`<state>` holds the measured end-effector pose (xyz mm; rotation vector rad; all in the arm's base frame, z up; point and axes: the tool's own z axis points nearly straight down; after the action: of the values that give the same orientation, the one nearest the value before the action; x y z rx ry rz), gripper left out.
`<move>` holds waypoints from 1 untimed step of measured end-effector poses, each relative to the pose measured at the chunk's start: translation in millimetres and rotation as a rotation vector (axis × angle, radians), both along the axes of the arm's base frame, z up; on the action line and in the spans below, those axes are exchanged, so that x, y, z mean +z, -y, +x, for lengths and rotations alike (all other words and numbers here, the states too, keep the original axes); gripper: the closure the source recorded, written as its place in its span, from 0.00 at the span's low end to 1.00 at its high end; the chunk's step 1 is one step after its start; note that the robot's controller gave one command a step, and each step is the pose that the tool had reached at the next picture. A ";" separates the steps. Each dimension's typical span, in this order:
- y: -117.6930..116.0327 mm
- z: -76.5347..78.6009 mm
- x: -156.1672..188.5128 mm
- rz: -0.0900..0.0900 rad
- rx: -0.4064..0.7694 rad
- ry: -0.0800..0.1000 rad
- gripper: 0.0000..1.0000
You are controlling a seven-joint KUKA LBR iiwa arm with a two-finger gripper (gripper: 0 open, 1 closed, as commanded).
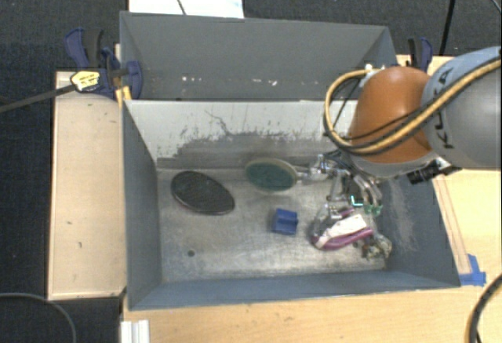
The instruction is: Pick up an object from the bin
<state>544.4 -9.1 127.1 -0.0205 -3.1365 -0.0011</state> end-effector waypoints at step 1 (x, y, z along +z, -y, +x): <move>-54.5 -12.6 -54.7 -0.001 -0.120 0.012 0.00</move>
Offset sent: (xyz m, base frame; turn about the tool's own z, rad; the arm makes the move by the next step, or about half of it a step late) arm -0.0147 0.0540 -0.0571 0.1196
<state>531.8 45.4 72.4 -0.2098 -3.1414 -0.0004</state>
